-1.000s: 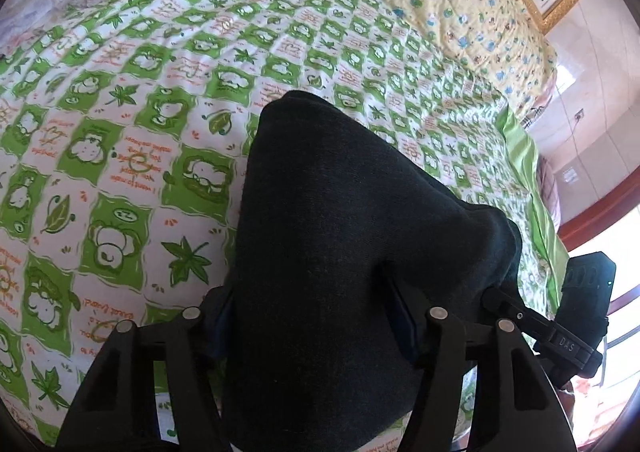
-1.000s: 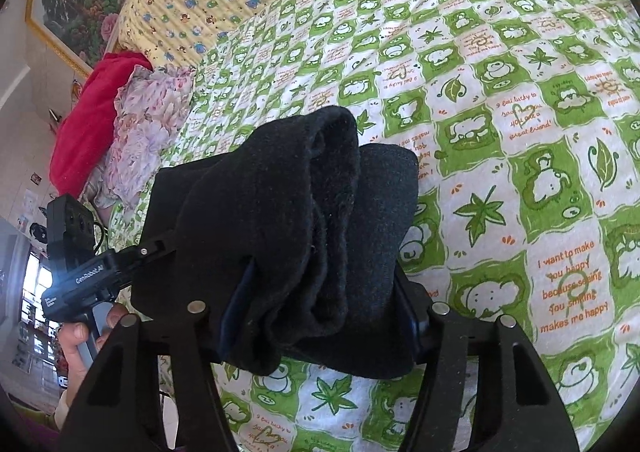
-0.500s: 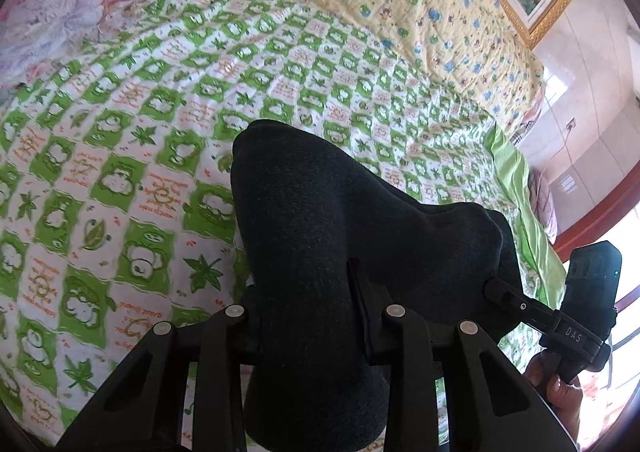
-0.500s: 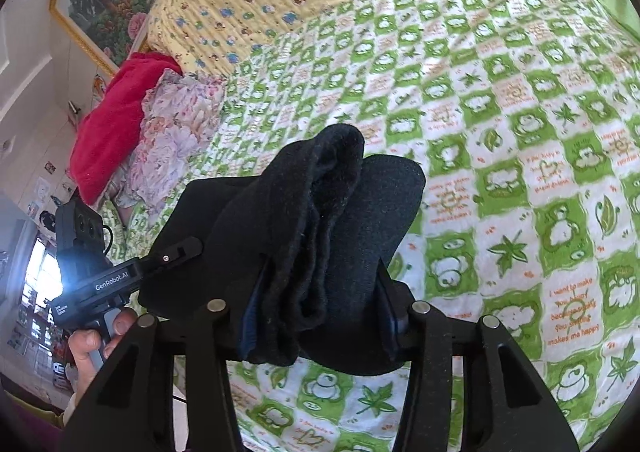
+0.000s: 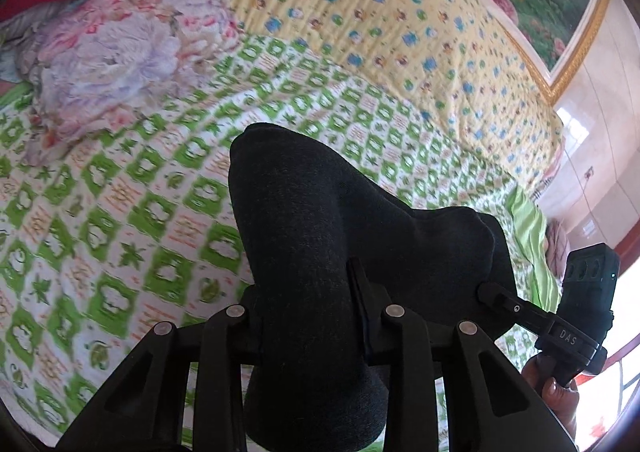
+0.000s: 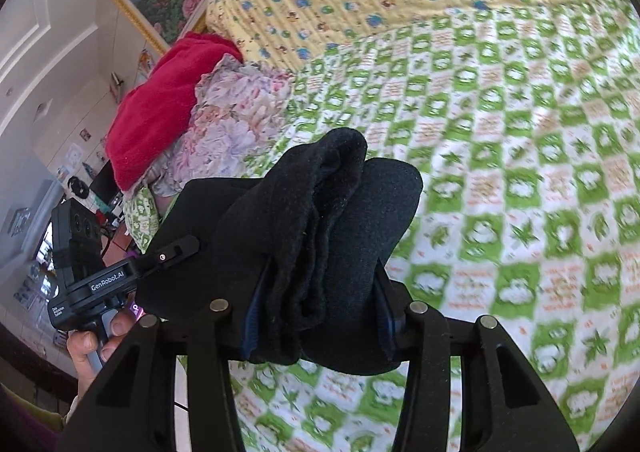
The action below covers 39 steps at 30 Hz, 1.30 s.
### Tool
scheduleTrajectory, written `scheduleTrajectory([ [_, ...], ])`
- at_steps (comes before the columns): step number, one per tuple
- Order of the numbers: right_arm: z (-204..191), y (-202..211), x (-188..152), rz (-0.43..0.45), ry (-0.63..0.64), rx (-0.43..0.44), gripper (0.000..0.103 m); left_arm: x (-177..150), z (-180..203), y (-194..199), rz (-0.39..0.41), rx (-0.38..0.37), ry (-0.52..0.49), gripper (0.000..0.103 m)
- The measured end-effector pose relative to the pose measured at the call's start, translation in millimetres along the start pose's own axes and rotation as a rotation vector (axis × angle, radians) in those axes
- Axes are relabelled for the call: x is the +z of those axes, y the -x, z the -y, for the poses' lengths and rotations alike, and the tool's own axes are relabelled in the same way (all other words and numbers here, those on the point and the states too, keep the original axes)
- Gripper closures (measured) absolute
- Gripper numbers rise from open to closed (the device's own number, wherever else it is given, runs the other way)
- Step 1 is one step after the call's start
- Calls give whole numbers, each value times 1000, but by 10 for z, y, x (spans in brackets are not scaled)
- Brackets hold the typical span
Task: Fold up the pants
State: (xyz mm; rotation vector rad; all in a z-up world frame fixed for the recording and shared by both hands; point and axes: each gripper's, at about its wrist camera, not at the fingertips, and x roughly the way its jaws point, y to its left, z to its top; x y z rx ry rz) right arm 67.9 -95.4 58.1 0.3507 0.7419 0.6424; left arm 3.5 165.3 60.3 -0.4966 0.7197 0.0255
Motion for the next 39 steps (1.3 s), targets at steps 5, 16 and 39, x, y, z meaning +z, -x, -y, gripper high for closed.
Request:
scheduleTrajectory([
  [5, -161, -279, 131, -19, 36, 35, 55, 124, -206, 76, 31, 54, 17, 72],
  [16, -308, -739, 348, -46, 75, 63, 55, 339, -461, 24, 60, 151, 28, 72],
  [39, -288, -1438, 649, -68, 134, 88, 55, 625, -676, -331, 77, 270, 46, 72],
])
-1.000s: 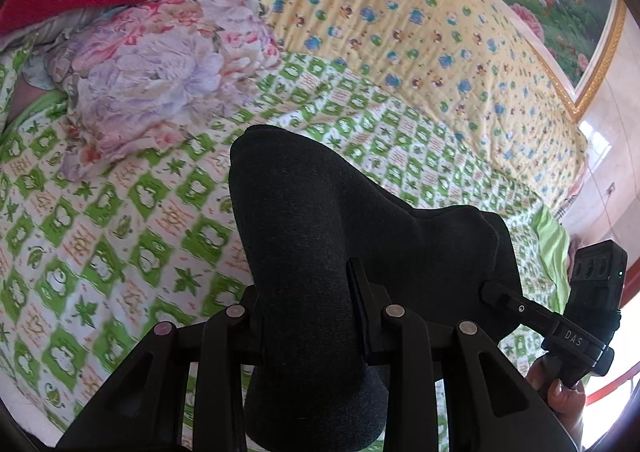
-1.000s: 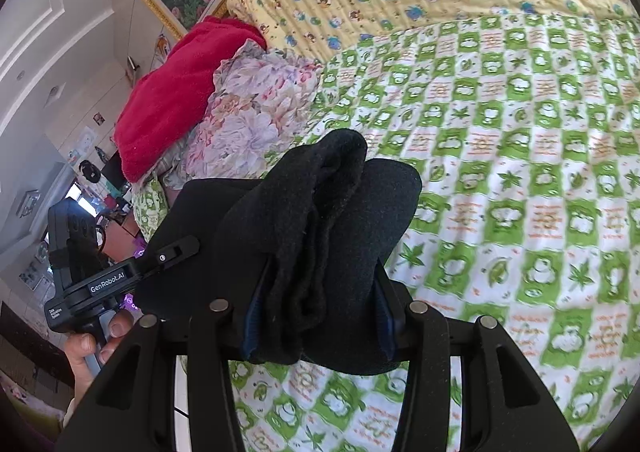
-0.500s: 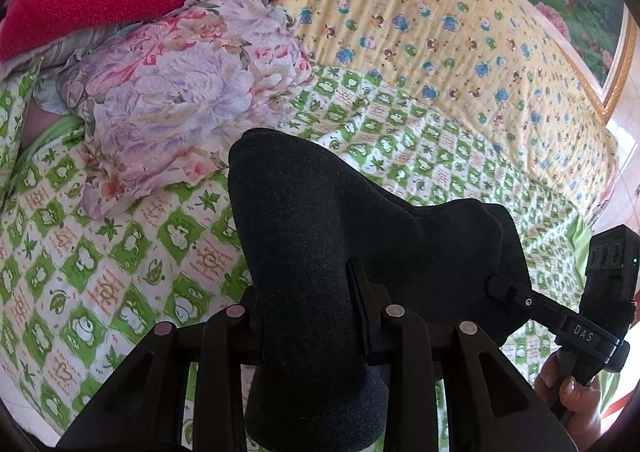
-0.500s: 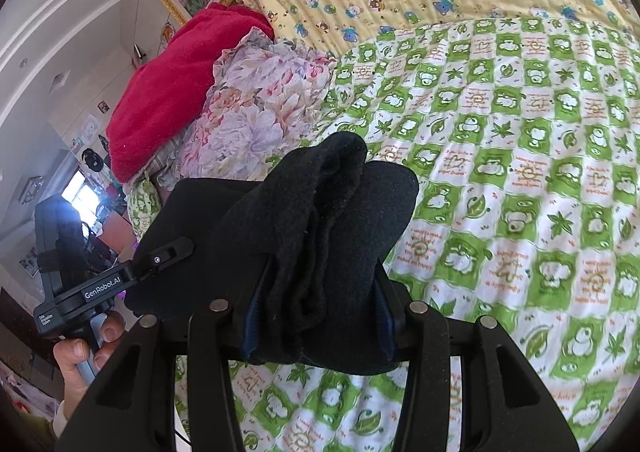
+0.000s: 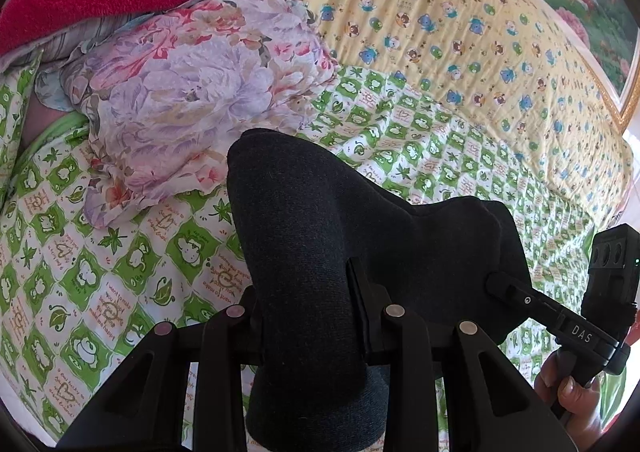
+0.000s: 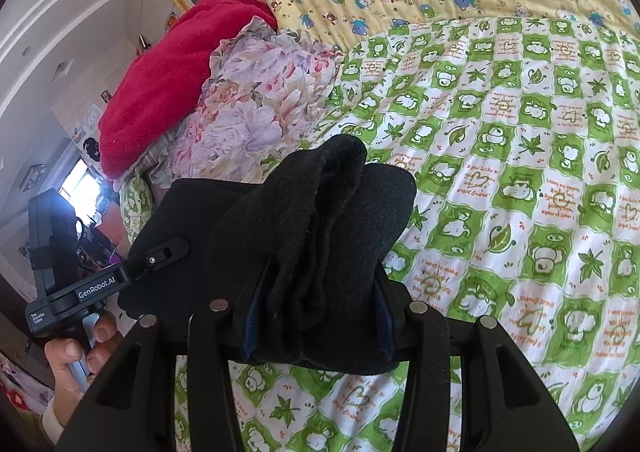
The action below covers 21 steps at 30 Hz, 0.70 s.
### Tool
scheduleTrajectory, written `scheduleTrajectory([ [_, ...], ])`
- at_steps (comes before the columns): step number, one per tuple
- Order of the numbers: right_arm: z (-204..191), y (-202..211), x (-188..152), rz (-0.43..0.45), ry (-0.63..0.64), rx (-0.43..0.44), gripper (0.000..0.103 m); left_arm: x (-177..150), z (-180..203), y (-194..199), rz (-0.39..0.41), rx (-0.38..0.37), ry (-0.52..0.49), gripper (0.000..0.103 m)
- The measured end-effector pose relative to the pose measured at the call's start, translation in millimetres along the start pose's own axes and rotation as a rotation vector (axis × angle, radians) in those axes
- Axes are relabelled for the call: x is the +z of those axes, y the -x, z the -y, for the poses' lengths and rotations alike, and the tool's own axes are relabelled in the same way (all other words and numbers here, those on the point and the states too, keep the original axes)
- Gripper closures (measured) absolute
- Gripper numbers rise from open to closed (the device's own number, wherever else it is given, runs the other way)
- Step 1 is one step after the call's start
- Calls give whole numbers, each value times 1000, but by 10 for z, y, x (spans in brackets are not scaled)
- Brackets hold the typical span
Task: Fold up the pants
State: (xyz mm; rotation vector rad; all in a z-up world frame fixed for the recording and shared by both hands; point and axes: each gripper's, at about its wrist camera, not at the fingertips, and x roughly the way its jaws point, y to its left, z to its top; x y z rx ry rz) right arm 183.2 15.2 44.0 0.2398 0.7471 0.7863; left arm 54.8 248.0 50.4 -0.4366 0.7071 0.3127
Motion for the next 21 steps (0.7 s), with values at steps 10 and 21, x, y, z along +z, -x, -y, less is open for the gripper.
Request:
scheduleTrajectory([
  [10, 105, -176, 49, -12, -3, 2, 55, 31, -35, -180, -16, 21, -2, 72],
  [21, 271, -295, 8, -58, -28, -17, 46, -56, -109, -371, -63, 33, 4, 66],
])
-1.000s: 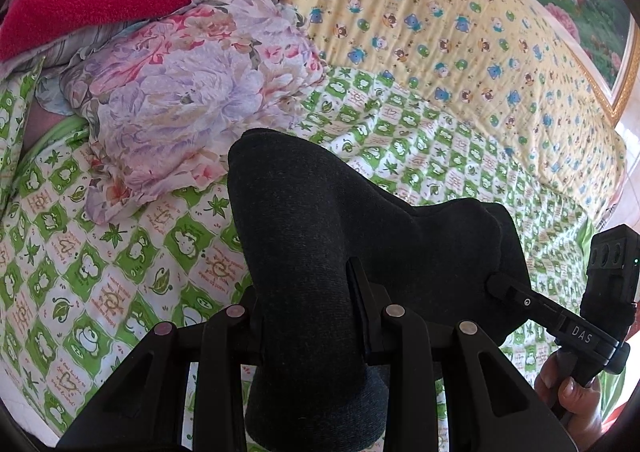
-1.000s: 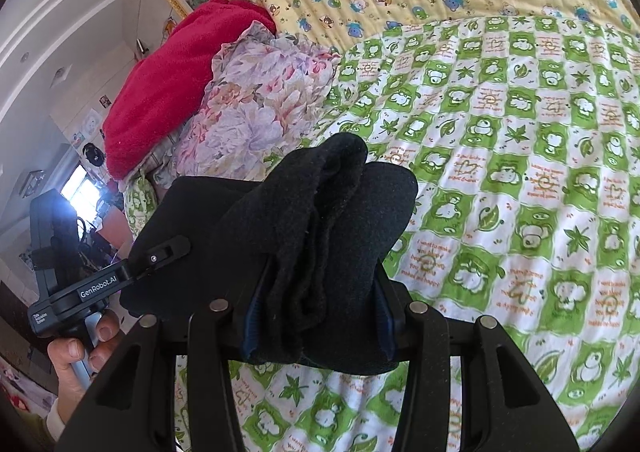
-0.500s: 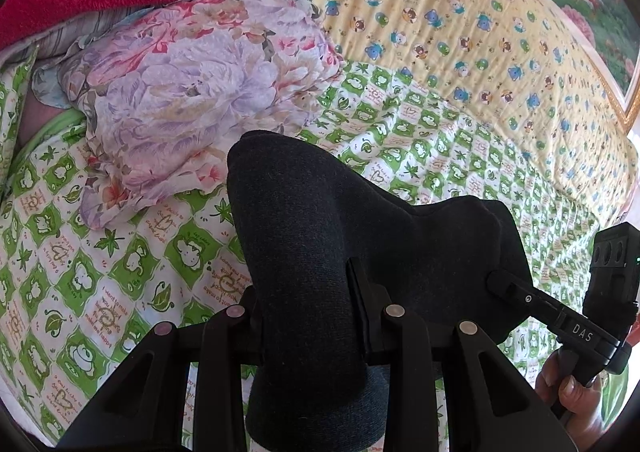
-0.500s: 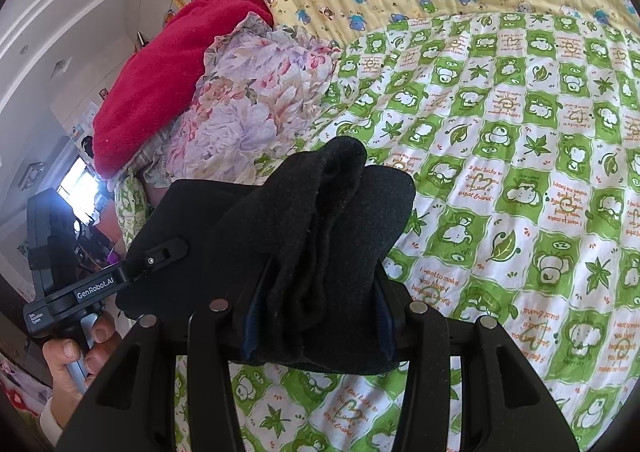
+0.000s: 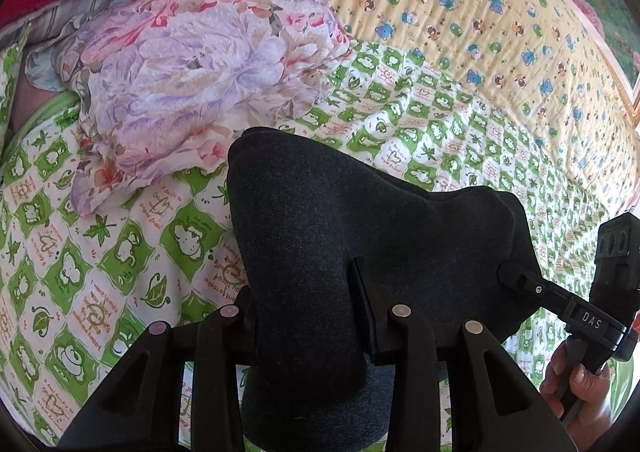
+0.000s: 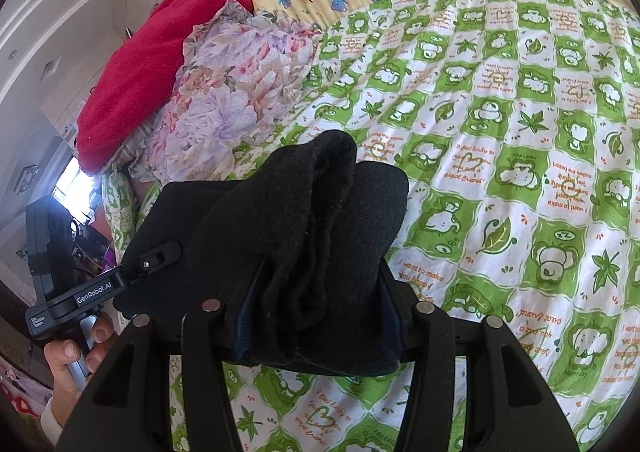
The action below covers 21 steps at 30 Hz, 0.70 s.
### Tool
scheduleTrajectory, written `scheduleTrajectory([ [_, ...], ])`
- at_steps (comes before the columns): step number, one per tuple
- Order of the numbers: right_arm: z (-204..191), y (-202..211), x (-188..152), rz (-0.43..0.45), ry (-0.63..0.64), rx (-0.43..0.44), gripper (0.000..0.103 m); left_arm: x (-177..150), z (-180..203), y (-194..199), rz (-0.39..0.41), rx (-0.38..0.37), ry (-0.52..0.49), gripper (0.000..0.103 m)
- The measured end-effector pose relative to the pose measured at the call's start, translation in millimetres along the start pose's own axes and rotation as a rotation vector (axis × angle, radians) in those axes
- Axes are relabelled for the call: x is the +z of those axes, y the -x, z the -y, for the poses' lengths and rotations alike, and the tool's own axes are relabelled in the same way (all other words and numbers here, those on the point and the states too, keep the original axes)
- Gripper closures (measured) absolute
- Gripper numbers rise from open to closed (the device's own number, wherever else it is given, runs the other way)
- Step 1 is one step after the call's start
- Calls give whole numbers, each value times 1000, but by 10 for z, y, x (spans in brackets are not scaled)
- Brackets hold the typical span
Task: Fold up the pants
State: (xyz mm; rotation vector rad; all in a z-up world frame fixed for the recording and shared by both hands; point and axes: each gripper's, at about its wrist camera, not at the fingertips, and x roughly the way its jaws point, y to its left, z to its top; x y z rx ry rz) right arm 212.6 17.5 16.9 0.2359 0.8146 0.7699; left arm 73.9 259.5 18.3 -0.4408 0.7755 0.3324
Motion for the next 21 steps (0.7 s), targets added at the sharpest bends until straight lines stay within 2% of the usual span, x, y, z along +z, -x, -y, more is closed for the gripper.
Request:
scheduleTrajectory([
  [3, 42, -21, -23, -6, -3, -10, 40, -31, -32, -29, -5, 0, 6, 57],
  [5, 71, -30, -35, -8, -6, -14, 36, -44, -51, -44, -11, 7, 7, 43],
  [6, 83, -36, -38, -10, -9, -15, 34, -44, -59, -49, -14, 17, 6, 39],
  [8, 113, -44, -44, -17, -18, -33, 23, -67, -78, -26, -10, 22, 4, 35],
  [10, 133, -30, -55, -22, -25, -37, 22, -77, -102, -9, -15, 25, 9, 30],
  [15, 109, 25, -61, -40, -39, -35, 21, -133, -171, 96, -12, 29, 34, 27],
  [21, -19, 193, -90, -25, -35, -11, 13, -217, -216, 284, 4, 18, 55, 25],
])
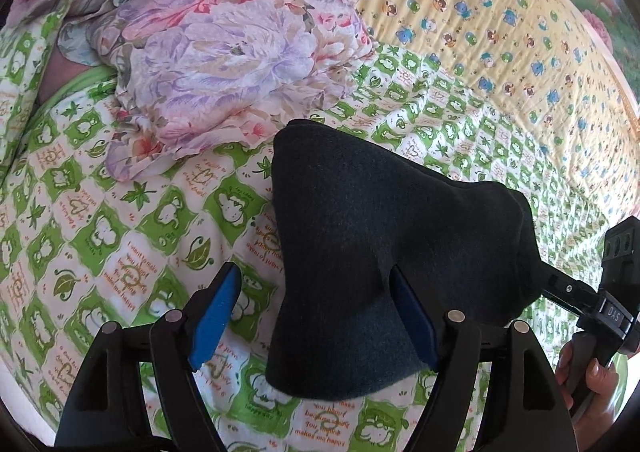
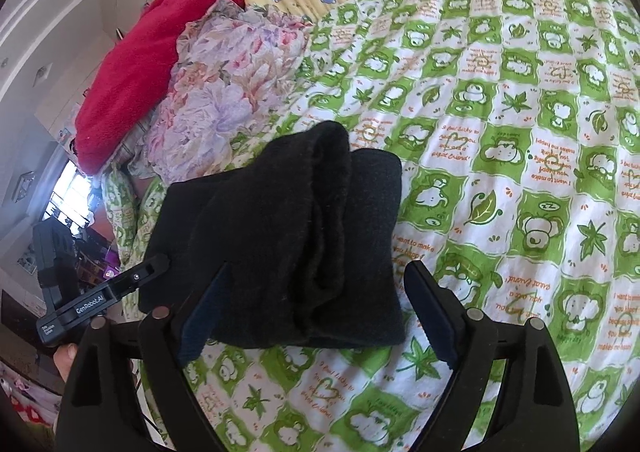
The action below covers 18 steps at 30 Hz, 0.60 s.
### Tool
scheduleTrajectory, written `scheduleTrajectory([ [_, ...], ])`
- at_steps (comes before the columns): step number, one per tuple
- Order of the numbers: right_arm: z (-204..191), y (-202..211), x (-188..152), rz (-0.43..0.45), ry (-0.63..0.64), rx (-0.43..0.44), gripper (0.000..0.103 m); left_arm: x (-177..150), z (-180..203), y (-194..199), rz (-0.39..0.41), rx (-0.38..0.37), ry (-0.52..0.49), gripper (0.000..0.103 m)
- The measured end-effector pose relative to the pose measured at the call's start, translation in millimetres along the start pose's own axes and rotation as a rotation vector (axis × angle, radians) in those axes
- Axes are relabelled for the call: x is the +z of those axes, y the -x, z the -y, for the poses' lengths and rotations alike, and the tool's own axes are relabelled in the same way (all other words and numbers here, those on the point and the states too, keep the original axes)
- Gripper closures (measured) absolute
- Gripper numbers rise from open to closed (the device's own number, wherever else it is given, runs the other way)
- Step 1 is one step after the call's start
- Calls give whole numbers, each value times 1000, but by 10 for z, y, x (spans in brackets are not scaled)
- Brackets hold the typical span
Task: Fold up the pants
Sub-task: 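Open both grippers and pull them back from the folded pants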
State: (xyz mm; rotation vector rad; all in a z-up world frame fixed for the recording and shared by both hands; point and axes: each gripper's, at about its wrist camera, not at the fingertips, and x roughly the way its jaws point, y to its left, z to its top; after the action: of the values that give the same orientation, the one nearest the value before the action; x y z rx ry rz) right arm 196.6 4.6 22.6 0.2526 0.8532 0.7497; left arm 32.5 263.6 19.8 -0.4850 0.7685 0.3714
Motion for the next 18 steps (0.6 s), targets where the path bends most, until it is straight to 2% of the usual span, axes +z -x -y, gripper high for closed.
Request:
scheduleTrajectory([
  [3, -86, 104, -44, 16, 16, 0, 7, -66, -23, 107, 7, -2, -1, 23],
  [18, -511, 381, -474, 41, 196, -20, 3, -429, 1, 463, 39, -10, -68, 22],
])
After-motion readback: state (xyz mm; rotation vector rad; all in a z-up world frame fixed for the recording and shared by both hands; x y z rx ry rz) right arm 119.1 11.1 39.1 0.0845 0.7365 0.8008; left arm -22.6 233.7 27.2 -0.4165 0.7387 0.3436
